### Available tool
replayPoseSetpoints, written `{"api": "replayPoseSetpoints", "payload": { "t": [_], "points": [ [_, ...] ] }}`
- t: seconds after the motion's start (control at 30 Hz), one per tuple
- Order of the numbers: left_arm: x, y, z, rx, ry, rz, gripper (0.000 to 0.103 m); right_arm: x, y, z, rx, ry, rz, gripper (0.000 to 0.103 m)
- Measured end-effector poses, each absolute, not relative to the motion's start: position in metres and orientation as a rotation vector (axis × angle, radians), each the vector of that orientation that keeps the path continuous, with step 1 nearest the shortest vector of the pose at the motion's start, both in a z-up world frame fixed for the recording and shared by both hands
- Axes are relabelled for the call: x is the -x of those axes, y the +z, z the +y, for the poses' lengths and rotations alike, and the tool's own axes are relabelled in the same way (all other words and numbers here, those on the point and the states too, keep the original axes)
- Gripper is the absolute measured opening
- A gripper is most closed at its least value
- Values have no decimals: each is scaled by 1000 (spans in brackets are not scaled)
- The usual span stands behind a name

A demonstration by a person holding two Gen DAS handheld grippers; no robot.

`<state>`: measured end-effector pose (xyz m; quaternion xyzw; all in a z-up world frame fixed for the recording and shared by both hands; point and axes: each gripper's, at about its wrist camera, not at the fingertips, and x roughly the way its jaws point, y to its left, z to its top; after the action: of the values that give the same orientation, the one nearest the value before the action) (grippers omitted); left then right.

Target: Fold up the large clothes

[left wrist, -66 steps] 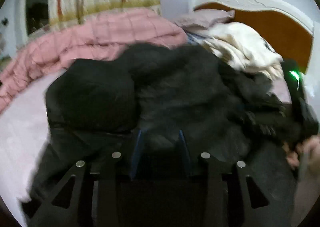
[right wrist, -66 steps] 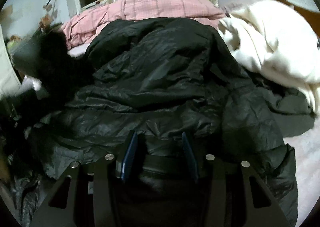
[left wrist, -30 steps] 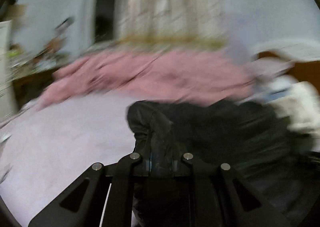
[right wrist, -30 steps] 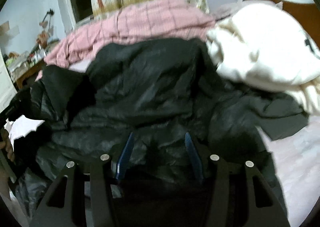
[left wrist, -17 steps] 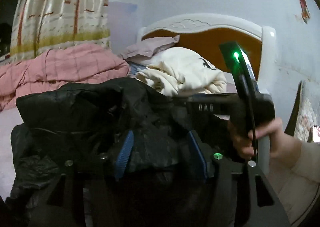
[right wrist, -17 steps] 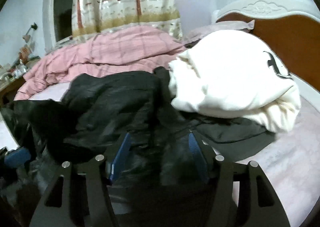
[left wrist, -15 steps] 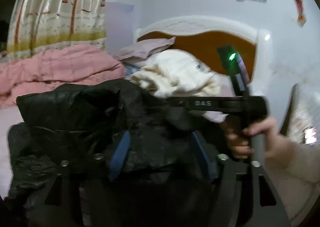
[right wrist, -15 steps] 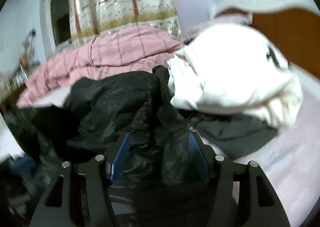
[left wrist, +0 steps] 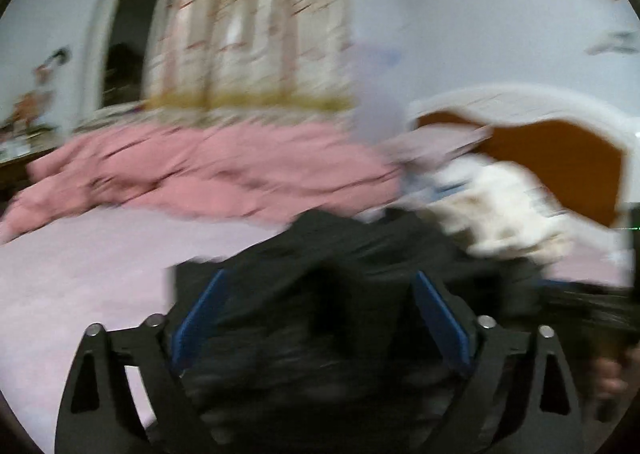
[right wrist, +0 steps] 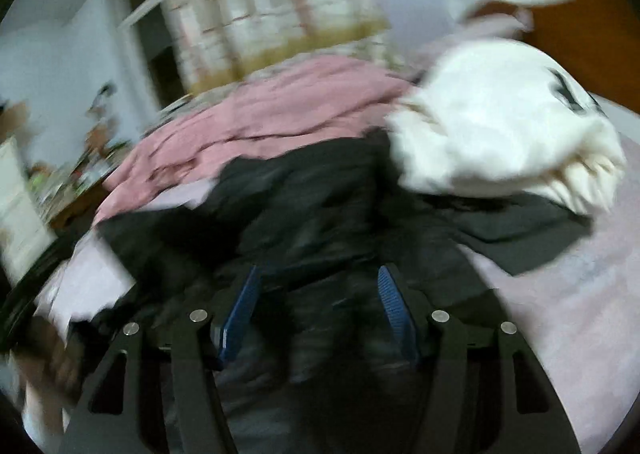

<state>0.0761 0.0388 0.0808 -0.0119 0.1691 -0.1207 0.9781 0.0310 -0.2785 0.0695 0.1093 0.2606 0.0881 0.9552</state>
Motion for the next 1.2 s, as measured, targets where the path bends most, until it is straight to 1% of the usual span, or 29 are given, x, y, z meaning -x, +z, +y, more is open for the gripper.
{"api": "replayPoseSetpoints", "payload": {
  "t": [0.03, 0.07, 0.13, 0.17, 0.23, 0.3, 0.37, 0.47, 0.5, 0.53, 0.57, 0.6, 0.63, 0.7, 0.87, 0.93, 1.03, 1.07, 1.1, 1.13, 1.17, 1.2],
  "points": [
    [-82, 75, 47, 33, -207, 368, 84, -23, 72, -265, -167, 226, 504, 63],
    [-86, 68, 54, 47, -180, 392, 84, -10, 77, -246, -85, 324, 452, 64],
    [-93, 59, 65, 74, -132, 430, 84, 7, 79, -218, 54, 447, 407, 69],
    [-93, 57, 69, 87, -129, 437, 84, 16, 75, -194, 178, 450, 388, 69],
    [-96, 54, 70, 97, -132, 434, 84, 17, 60, -164, 332, 371, 407, 69],
    [-98, 53, 69, 87, -128, 436, 84, 11, 43, -149, 415, 348, 458, 69],
    [-101, 51, 66, 59, -110, 460, 84, 3, 31, -146, 440, 345, 498, 69],
    [-116, 41, 63, 29, -62, 574, 84, -11, 29, -159, 395, 263, 518, 68],
    [-121, 37, 63, 43, -68, 606, 84, -14, 30, -165, 381, 230, 519, 66],
    [-125, 32, 65, 62, -76, 632, 84, -17, 33, -169, 371, 210, 518, 55],
    [-130, 27, 66, 74, -74, 656, 84, -22, 35, -178, 344, 185, 519, 31],
    [-133, 23, 66, 75, -67, 674, 84, -24, 37, -186, 321, 176, 521, 17],
    [-137, 19, 66, 70, -55, 695, 84, -28, 40, -196, 292, 162, 523, 9],
    [-142, 11, 67, 61, -29, 738, 84, -34, 47, -214, 241, 131, 504, 9],
    [-150, -5, 77, 107, 20, 798, 84, -63, 67, -281, -20, 32, 507, 8],
    [-155, -8, 82, 118, 68, 821, 81, -73, 68, -302, -98, 3, 527, 8],
    [-163, -13, 91, 160, 85, 838, 72, -94, 67, -335, -214, -35, 578, 8],
    [-164, -13, 93, 175, 79, 841, 64, -97, 66, -344, -244, -46, 586, 8],
    [-165, -14, 96, 190, 71, 841, 50, -100, 65, -355, -273, -69, 594, 8],
    [-165, -14, 98, 202, 67, 843, 41, -100, 65, -359, -286, -78, 596, 8],
    [-165, -14, 100, 208, 72, 846, 20, -99, 66, -368, -313, -85, 591, 8],
    [-163, -13, 102, 203, 89, 841, 11, -97, 68, -372, -326, -82, 582, 8]
  ]
}}
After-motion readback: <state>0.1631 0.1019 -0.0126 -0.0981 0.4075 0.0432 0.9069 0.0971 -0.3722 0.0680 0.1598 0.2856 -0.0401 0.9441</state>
